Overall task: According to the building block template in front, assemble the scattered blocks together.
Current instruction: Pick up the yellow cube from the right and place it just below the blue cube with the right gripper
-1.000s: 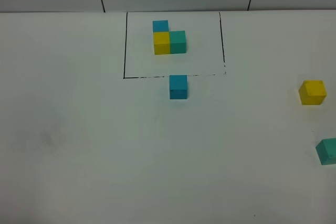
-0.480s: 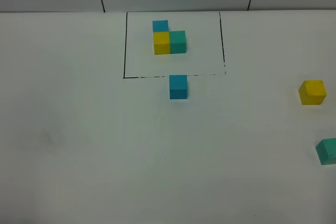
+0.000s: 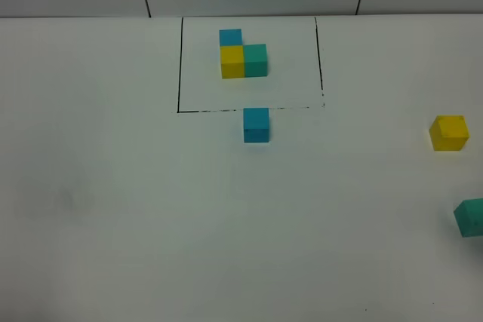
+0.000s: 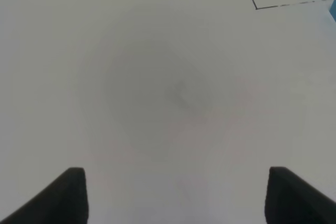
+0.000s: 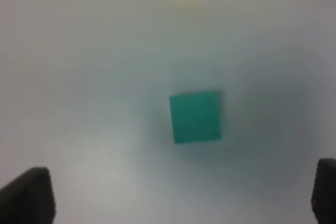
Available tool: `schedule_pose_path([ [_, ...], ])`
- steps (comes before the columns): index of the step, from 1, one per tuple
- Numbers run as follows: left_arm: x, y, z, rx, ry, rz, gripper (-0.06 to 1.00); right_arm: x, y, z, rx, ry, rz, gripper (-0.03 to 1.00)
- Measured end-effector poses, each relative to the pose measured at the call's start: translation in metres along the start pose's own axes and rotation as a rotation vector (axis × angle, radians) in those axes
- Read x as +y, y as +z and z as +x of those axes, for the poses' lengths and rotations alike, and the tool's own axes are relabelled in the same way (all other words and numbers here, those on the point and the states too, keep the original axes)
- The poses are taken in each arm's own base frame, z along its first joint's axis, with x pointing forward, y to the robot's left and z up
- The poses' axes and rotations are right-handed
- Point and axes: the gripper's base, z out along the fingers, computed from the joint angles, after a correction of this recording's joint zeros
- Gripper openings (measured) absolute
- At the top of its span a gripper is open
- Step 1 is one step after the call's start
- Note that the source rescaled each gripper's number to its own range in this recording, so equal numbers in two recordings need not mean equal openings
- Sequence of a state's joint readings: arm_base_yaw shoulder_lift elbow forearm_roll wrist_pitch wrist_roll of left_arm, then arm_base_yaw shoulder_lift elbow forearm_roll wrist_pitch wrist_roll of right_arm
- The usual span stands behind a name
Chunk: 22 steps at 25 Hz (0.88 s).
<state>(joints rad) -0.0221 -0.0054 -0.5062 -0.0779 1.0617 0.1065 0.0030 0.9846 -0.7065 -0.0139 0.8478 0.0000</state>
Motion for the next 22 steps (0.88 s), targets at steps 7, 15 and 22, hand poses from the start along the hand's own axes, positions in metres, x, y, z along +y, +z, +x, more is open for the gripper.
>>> schedule_pose_path([
  [7,0.0,0.0,0.0,0.0,0.0,0.0,0.59,0.001,0.101,-0.057,0.155,-0.059,-0.016,1.0],
  [15,0.0,0.0,0.0,0.0,0.0,0.0,0.59,0.005,0.156,-0.096,0.199,-0.118,-0.062,1.0],
  [22,0.0,0.0,0.0,0.0,0.0,0.0,0.59,0.005,0.188,-0.114,0.218,-0.114,-0.069,1.0],
])
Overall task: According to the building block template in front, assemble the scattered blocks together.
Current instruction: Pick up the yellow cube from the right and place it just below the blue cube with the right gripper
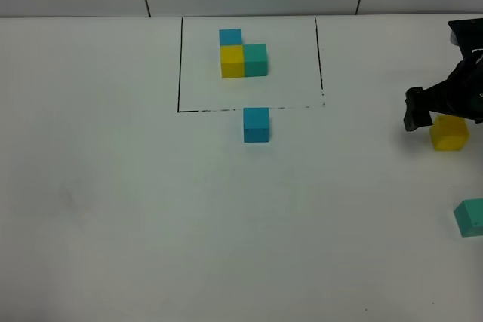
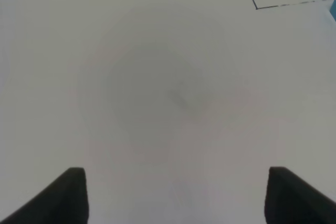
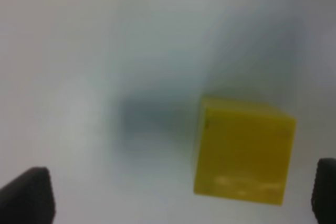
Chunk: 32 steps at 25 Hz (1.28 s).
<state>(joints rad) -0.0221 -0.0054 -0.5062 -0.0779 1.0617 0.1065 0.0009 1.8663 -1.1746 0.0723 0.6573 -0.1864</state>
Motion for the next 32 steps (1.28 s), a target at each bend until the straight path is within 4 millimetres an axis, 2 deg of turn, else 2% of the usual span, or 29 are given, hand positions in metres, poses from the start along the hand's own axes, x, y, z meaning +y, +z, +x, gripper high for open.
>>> schedule_pose_path([
  [3,0.0,0.0,0.0,0.0,0.0,0.0,0.59,-0.006,0.011,-0.003,0.021,0.018,-0.001,1.0],
  [10,0.0,0.0,0.0,0.0,0.0,0.0,0.59,-0.025,0.029,0.005,0.079,0.045,0.004,1.0],
  [15,0.0,0.0,0.0,0.0,0.0,0.0,0.59,-0.027,0.04,0.008,0.106,0.045,-0.011,0.92],
  [17,0.0,0.0,0.0,0.0,0.0,0.0,0.59,-0.027,0.046,0.01,0.12,0.047,-0.018,0.82],
  [19,0.0,0.0,0.0,0.0,0.0,0.0,0.59,-0.027,0.05,0.011,0.128,0.048,-0.019,0.67],
  [22,0.0,0.0,0.0,0.0,0.0,0.0,0.59,-0.027,0.05,0.01,0.12,0.053,-0.016,0.32],
  [24,0.0,0.0,0.0,0.0,0.0,0.0,0.59,-0.027,0.05,0.01,0.119,0.057,-0.016,0.0],
  [29,0.0,0.0,0.0,0.0,0.0,0.0,0.58,-0.025,0.049,0.01,0.14,0.058,-0.022,0.02],
  [32,0.0,0.0,0.0,0.0,0.0,0.0,0.58,-0.013,0.038,0.008,0.146,0.048,-0.022,0.02],
])
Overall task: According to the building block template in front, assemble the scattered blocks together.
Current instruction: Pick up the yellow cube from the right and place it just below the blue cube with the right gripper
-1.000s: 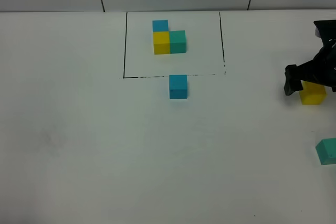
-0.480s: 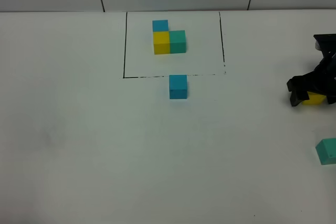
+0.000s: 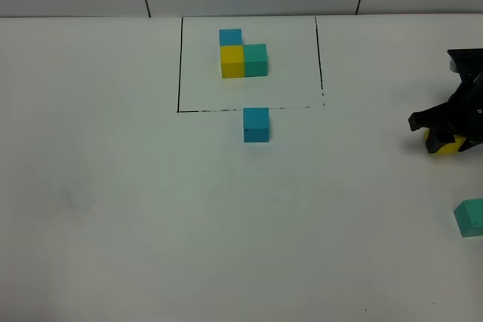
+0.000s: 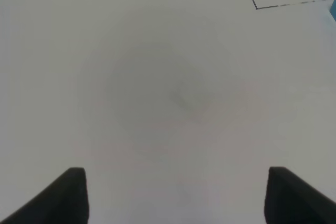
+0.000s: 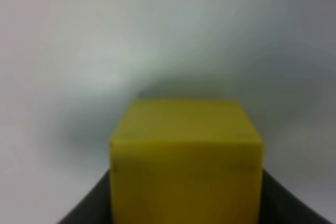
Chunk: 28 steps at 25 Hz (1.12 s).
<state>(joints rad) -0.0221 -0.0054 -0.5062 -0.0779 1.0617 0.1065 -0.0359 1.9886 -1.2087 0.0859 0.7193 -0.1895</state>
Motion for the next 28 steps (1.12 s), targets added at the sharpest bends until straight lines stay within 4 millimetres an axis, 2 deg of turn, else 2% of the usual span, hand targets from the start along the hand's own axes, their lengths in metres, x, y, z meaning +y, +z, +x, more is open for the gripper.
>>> schedule_pose_path([
  [3,0.0,0.0,0.0,0.0,0.0,0.0,0.58,0.019,-0.027,-0.001,-0.033,-0.025,0.035,0.02],
  [7,0.0,0.0,0.0,0.0,0.0,0.0,0.58,0.053,-0.063,0.009,-0.014,-0.038,0.081,0.01],
  [11,0.0,0.0,0.0,0.0,0.0,0.0,0.58,0.101,-0.09,0.024,-0.01,-0.046,0.072,0.01],
  [14,0.0,0.0,0.0,0.0,0.0,0.0,0.58,0.139,-0.1,0.036,-0.034,-0.055,0.046,0.01],
  [18,0.0,0.0,0.0,0.0,0.0,0.0,0.58,0.18,-0.099,0.05,-0.066,-0.038,0.007,0.01],
  [21,0.0,0.0,0.0,0.0,0.0,0.0,0.58,0.2,-0.092,0.058,-0.085,0.012,-0.014,0.01],
  [28,0.0,0.0,0.0,0.0,0.0,0.0,0.58,0.231,-0.044,0.07,0.024,0.025,0.022,0.01],
])
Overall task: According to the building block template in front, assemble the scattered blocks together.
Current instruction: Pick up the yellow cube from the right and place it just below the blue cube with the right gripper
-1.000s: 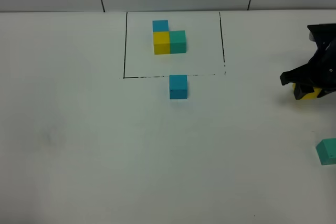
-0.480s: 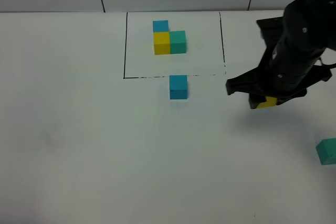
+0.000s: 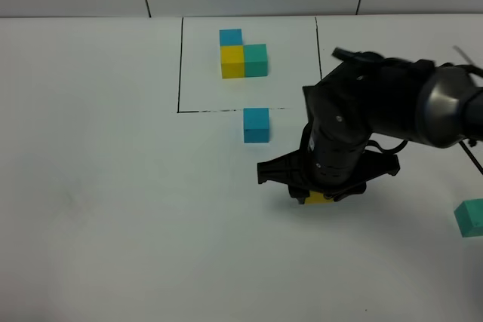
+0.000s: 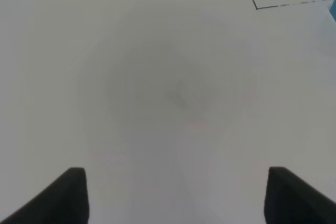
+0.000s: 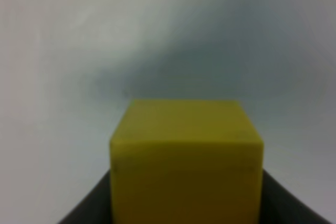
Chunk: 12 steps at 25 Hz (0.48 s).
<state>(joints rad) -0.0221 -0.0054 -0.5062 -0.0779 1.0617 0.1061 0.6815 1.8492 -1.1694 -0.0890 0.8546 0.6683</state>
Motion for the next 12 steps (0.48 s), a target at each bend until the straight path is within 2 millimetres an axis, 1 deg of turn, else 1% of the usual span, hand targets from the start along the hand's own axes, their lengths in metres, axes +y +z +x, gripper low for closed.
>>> schedule_pose_path([
  [3,0.0,0.0,0.0,0.0,0.0,0.0,0.58,0.016,0.016,-0.004,0.025,-0.015,0.004,0.01],
  [8,0.0,0.0,0.0,0.0,0.0,0.0,0.58,0.04,0.023,-0.031,-0.011,-0.013,-0.025,0.01],
  [12,0.0,0.0,0.0,0.0,0.0,0.0,0.58,0.052,0.03,-0.047,-0.007,-0.012,-0.021,0.01],
])
